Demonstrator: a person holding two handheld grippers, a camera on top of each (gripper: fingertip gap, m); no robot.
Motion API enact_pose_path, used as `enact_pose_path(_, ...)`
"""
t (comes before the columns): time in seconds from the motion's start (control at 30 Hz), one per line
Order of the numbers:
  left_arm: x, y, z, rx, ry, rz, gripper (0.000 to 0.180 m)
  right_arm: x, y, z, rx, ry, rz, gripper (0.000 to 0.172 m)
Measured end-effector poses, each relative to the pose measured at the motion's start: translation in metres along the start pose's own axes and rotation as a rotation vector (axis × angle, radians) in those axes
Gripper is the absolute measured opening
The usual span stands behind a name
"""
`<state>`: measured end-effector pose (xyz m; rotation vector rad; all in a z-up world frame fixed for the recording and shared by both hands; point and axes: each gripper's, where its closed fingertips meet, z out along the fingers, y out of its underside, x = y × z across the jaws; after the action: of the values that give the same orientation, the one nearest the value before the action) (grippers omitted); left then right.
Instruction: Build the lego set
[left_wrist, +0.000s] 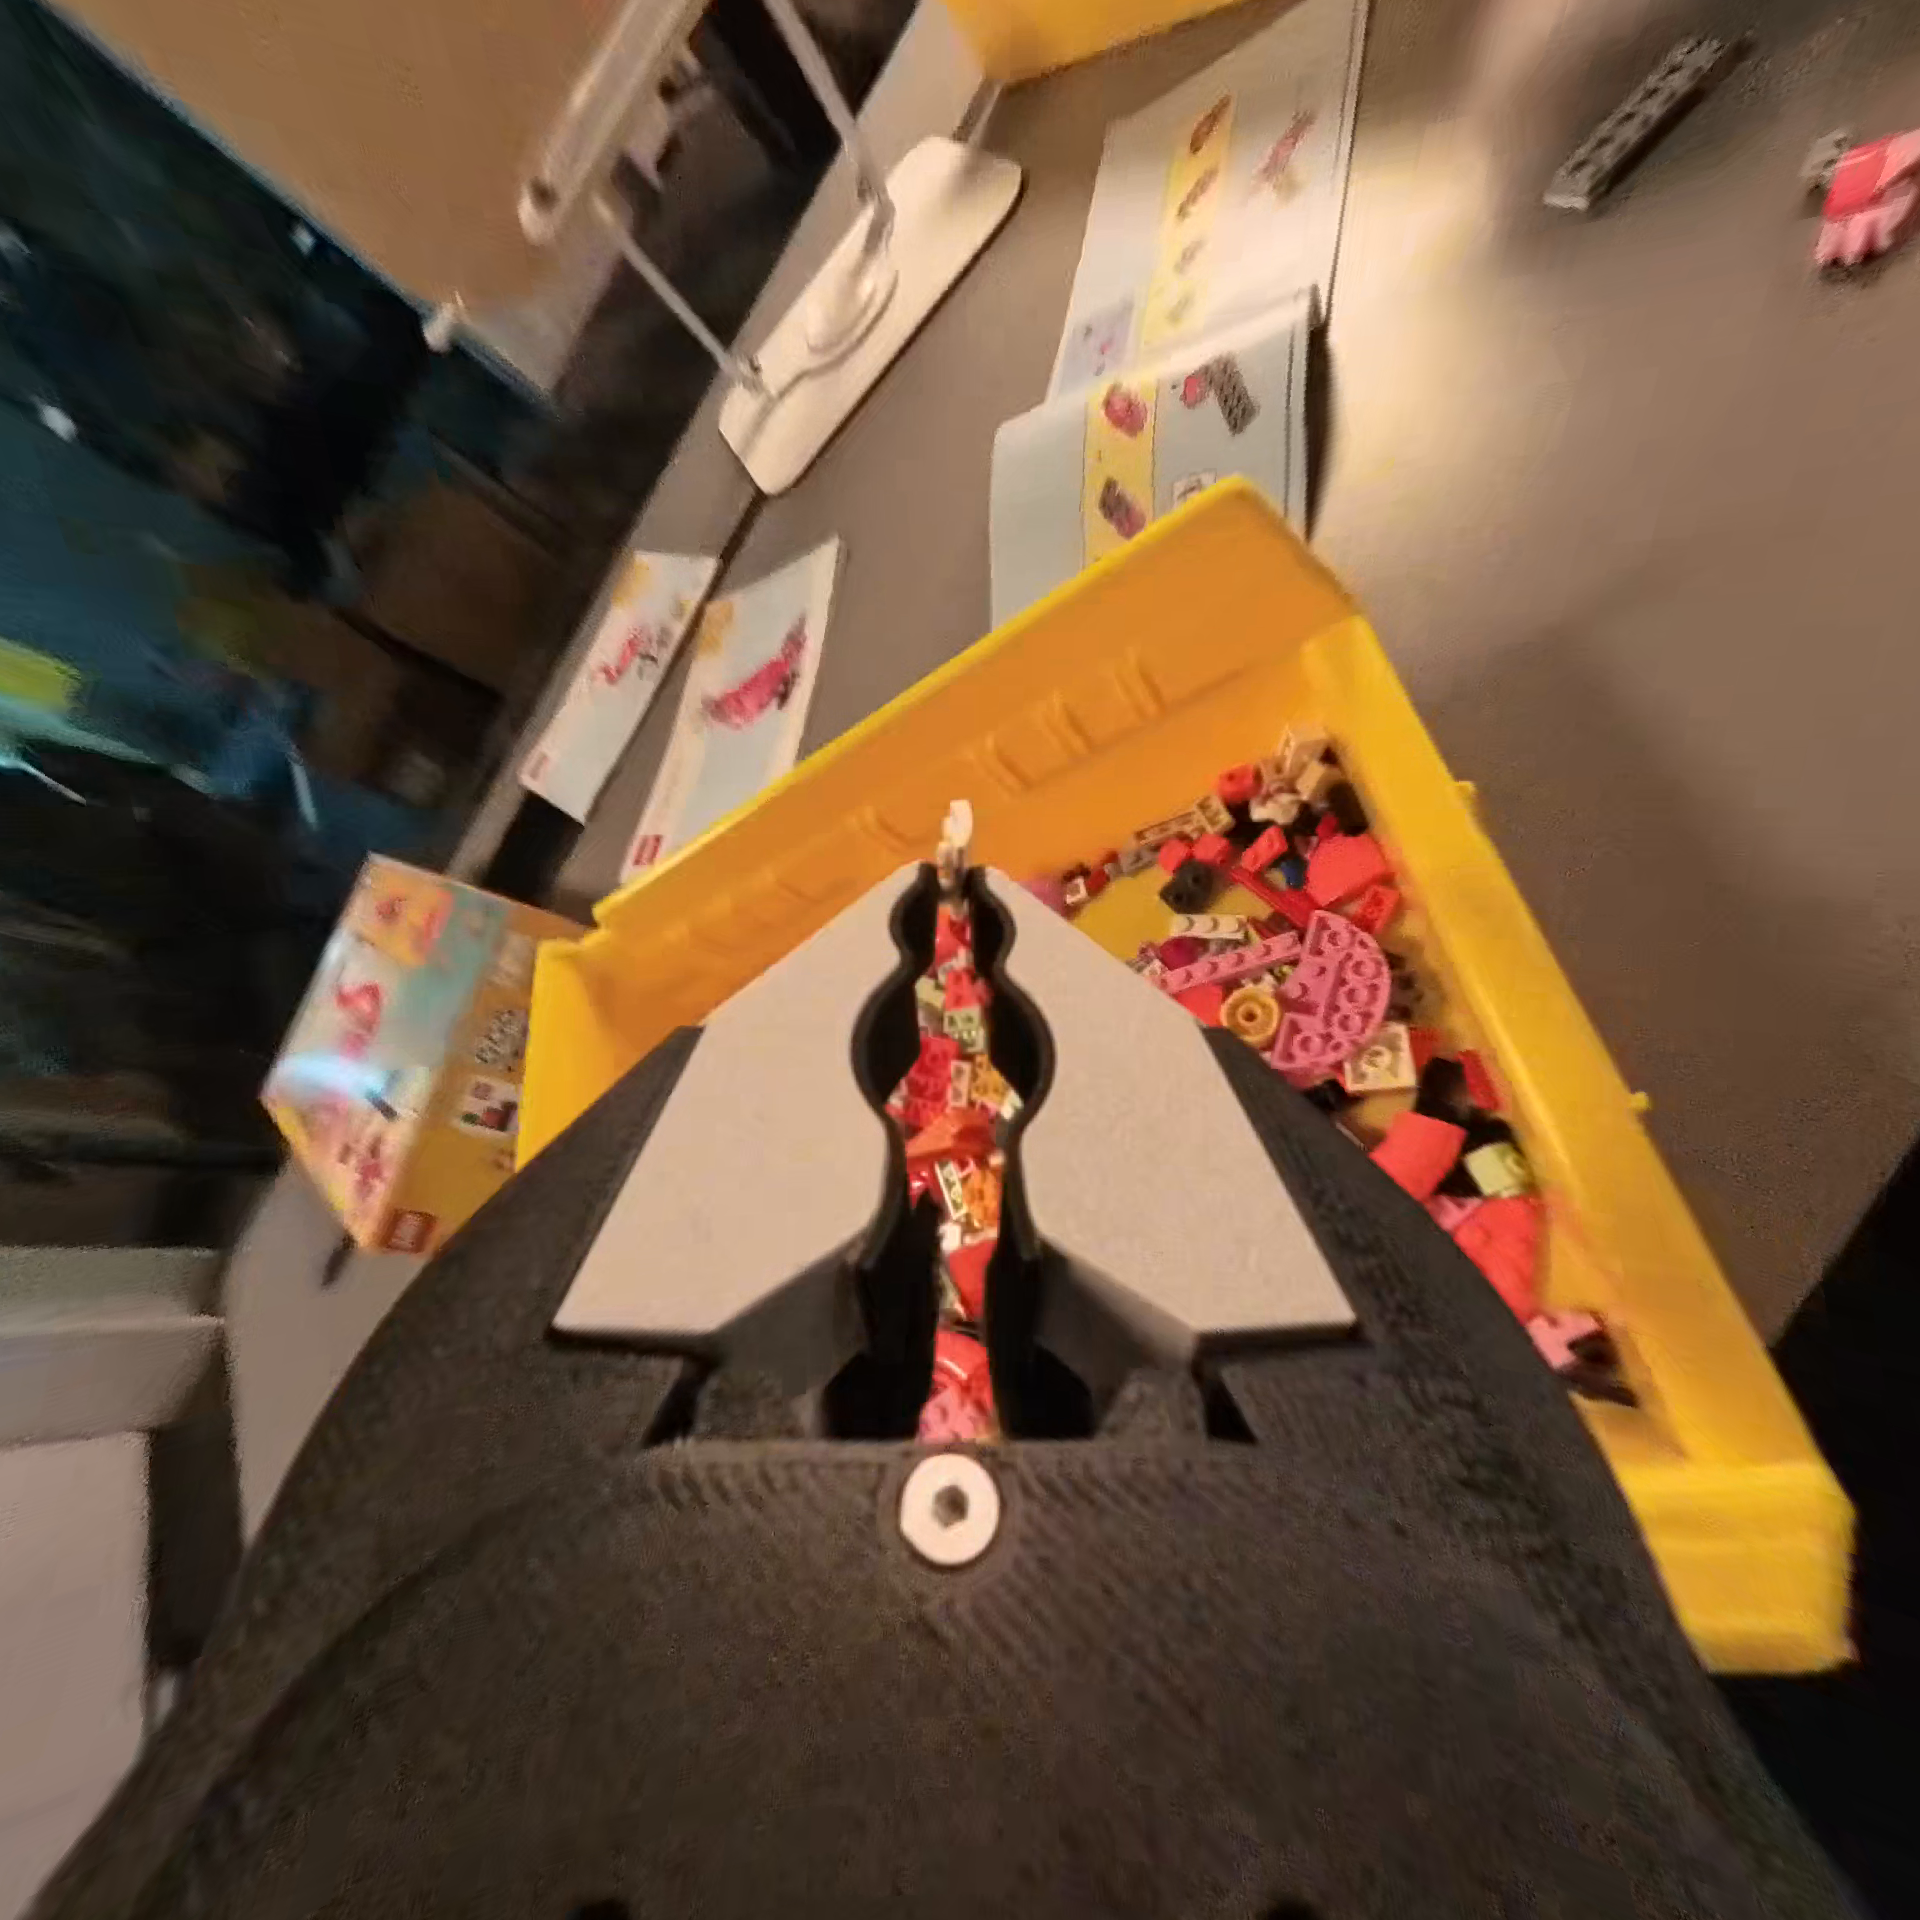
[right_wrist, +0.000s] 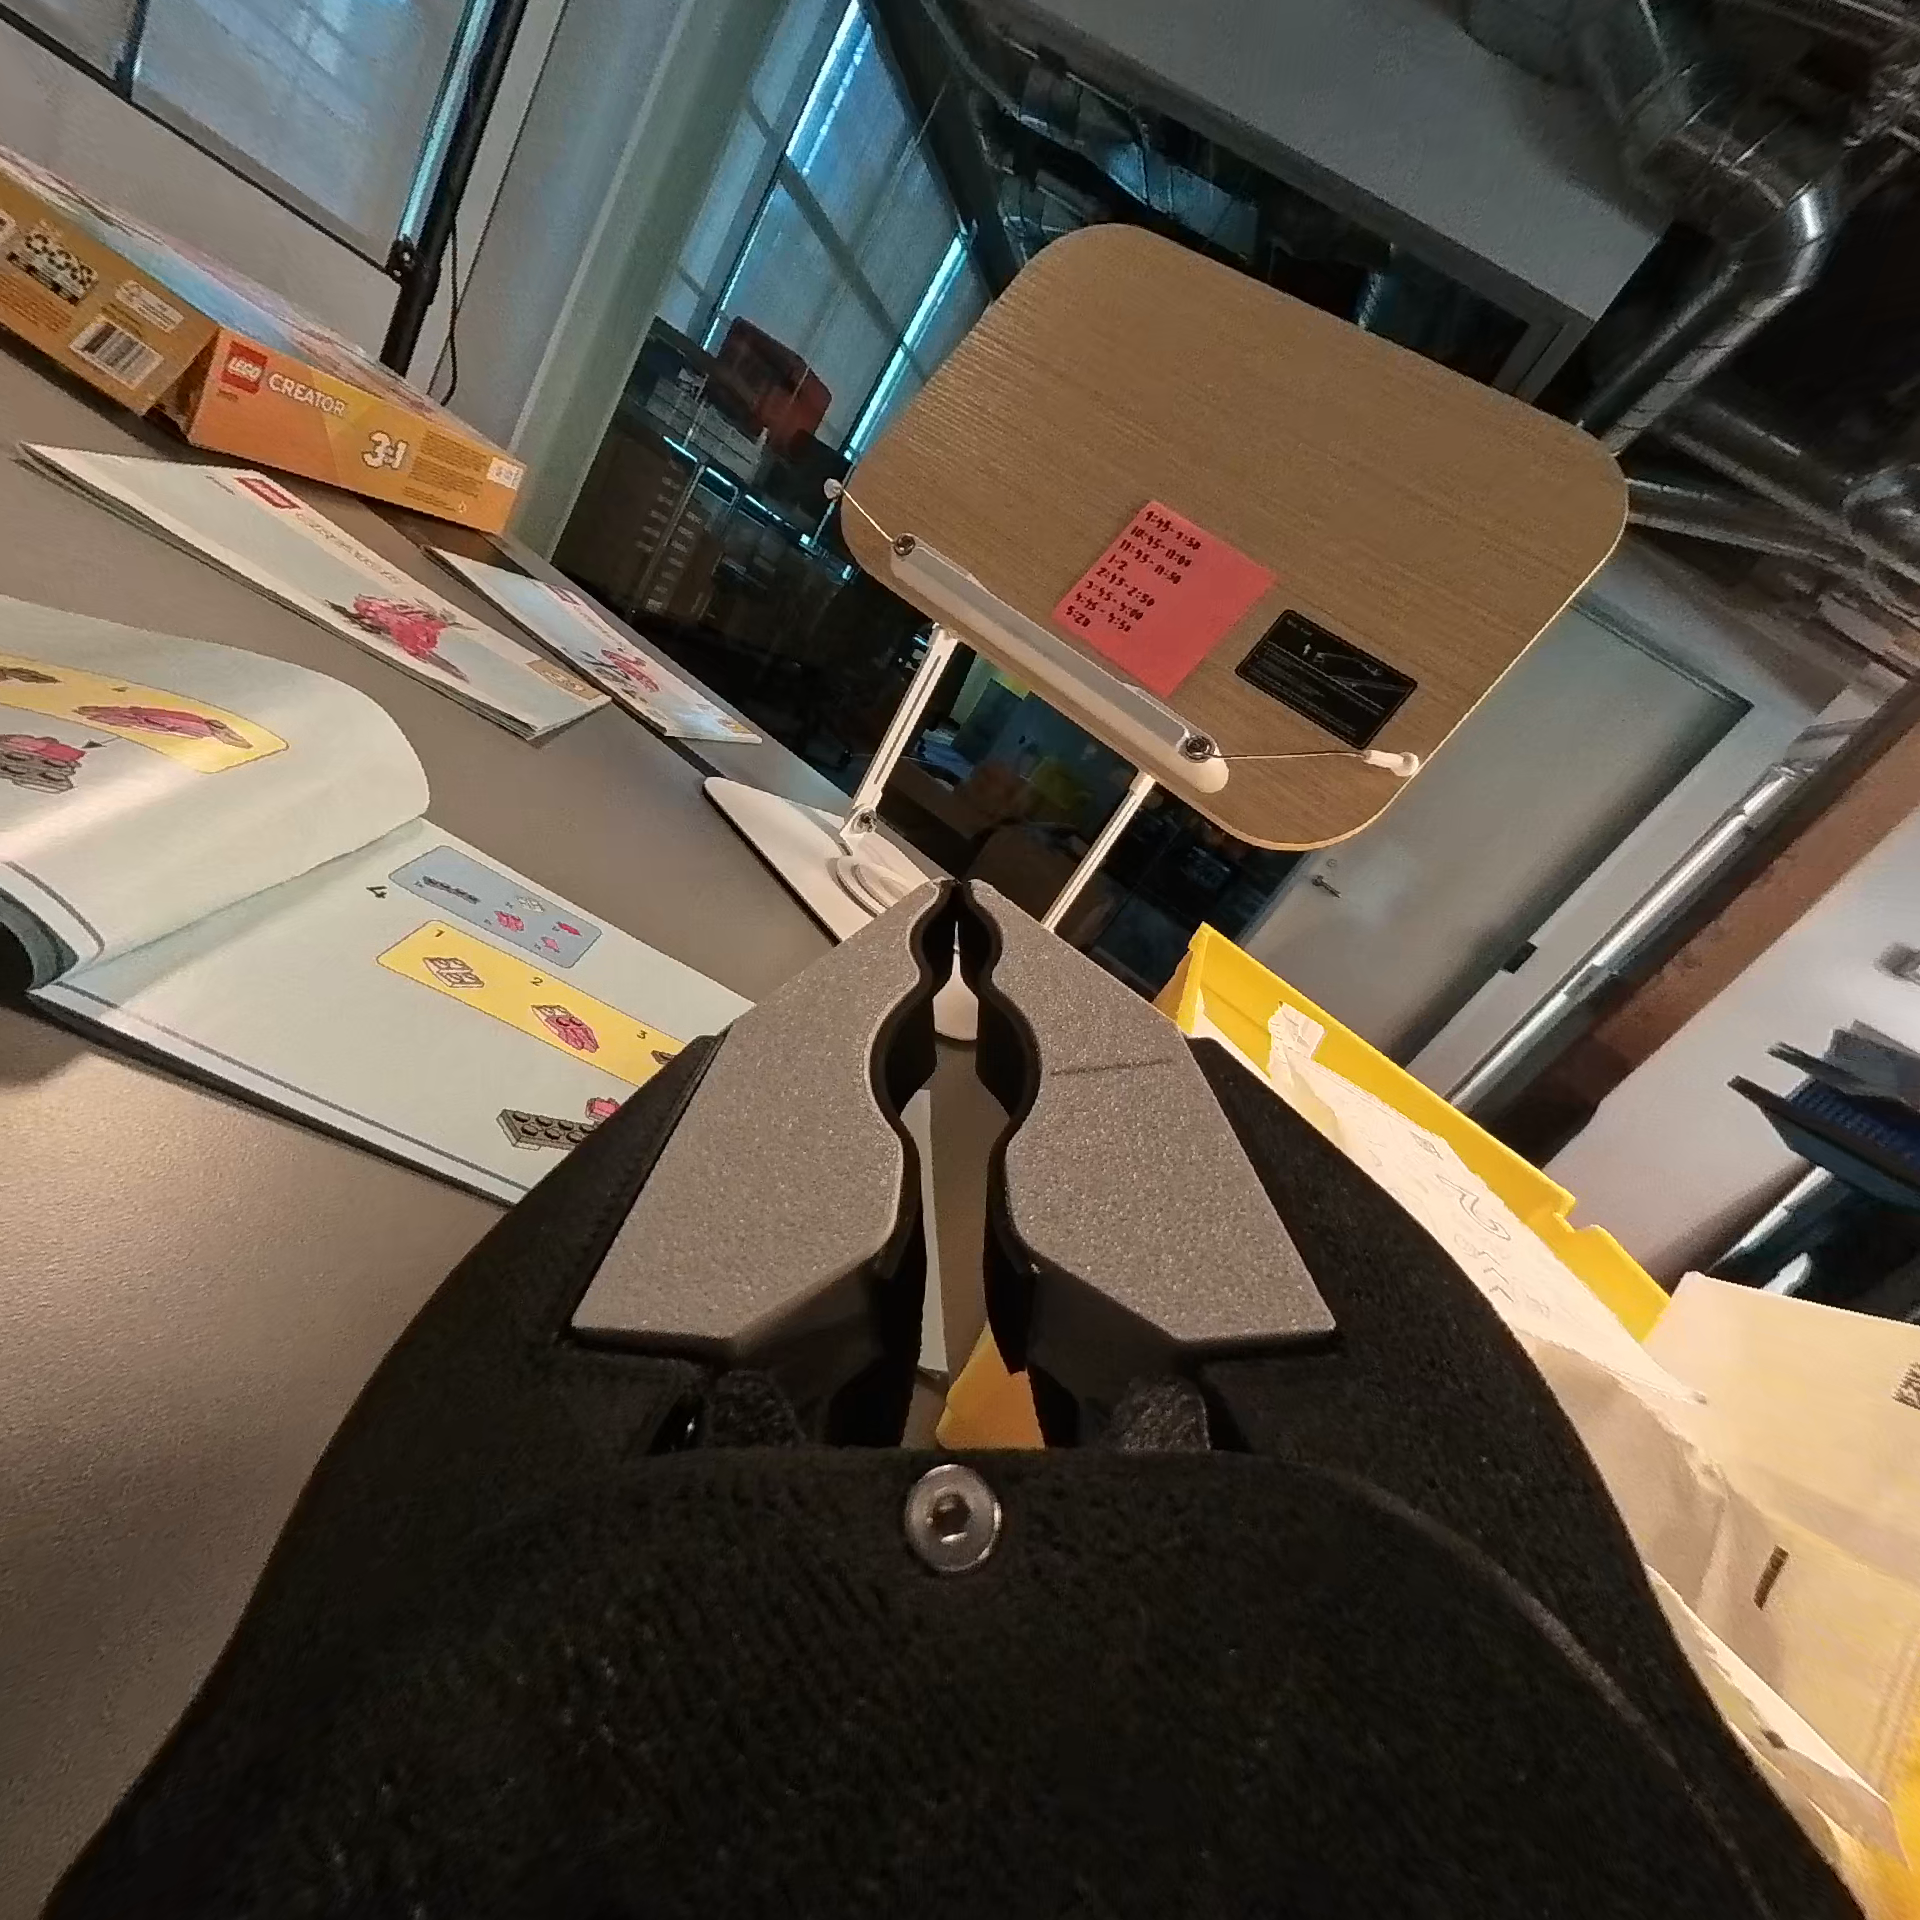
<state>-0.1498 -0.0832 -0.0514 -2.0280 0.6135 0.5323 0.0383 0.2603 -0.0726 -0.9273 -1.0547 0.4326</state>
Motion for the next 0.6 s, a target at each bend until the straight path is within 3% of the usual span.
enact_pose_path(0.3,0.046,-0.027,0.001,0.019,0.026,0.047,0.005,0.000,0.000,0.000,0.000,0.002,0.003,0.000)
enact_pose_path(0.6,0.056,-0.018,0.013,-0.093,0.002,0.003,0.005,0.000,0.000,0.000,0.000,0.002,0.005,0.000)
